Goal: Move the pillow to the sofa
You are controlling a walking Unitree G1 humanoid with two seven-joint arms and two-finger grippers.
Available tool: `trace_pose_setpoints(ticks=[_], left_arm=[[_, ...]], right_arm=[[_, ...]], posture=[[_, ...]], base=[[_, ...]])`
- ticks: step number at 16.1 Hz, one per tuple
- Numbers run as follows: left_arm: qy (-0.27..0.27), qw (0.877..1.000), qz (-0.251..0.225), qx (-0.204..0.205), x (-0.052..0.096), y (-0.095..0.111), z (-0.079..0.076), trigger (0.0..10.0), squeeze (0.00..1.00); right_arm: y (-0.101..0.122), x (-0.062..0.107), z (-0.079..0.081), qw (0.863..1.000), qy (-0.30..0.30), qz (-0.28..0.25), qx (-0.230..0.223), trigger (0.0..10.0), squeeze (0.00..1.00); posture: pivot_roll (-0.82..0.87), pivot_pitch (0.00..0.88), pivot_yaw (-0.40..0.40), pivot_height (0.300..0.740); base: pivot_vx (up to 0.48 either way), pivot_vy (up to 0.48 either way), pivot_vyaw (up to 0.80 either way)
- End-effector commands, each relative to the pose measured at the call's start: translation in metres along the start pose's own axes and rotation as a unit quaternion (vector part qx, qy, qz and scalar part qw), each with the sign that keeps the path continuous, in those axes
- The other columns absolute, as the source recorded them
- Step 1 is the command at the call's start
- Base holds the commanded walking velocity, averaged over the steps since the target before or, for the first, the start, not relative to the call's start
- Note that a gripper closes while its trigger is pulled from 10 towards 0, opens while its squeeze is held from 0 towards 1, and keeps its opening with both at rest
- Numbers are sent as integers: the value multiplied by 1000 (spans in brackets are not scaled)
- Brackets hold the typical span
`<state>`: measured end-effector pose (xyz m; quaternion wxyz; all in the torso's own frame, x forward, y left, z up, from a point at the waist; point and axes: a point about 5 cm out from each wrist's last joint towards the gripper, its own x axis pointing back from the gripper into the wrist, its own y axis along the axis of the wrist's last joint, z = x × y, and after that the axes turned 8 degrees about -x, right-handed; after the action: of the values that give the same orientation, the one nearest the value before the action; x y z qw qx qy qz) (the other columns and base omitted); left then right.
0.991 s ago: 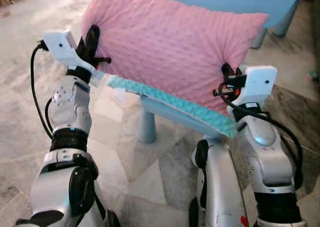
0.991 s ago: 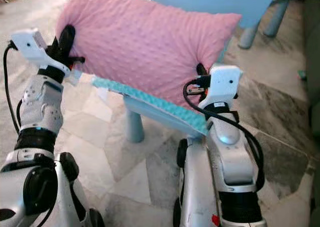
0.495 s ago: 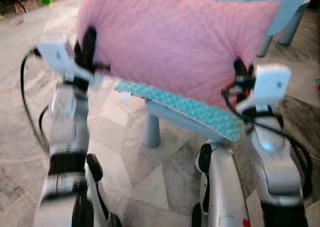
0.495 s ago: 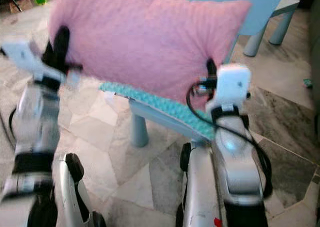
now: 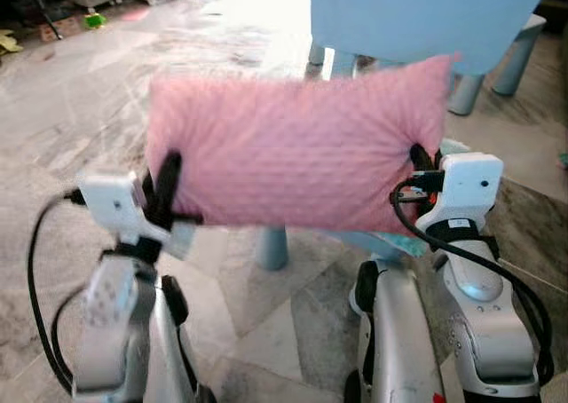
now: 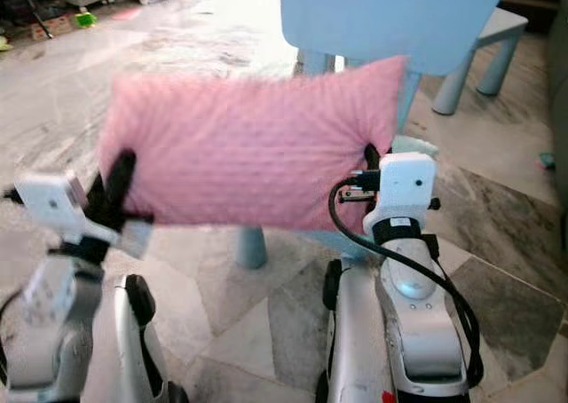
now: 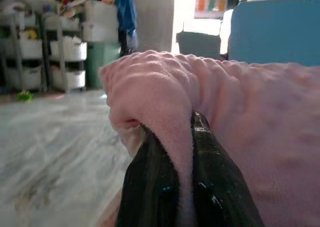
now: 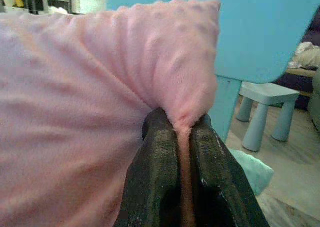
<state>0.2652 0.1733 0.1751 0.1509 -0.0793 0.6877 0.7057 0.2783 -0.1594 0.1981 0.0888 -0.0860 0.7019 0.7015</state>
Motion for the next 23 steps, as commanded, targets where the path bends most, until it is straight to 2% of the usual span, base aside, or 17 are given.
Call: trace_pose_setpoints(ticks=[1,8,23], left_arm=[[1,1000,-9,-10,3,7,-1,0,0],[2,1000,0,-7,1,6,-3,0,0],[-25,1000,12,0,-3,2,-11,0,0]], right_arm=[[4,-1,0,1000,-6,-7,-1,0,0],[4,-6,-3,1000,-12,-5,-25,0,0],[3,-3,-4,999,-17,-1,-36,0,0]], posture=[[-125,0,31,304],[-134,0,26,304],[-155,0,48,489]], base=[[0,0,0],[0,0,0],[0,0,0]])
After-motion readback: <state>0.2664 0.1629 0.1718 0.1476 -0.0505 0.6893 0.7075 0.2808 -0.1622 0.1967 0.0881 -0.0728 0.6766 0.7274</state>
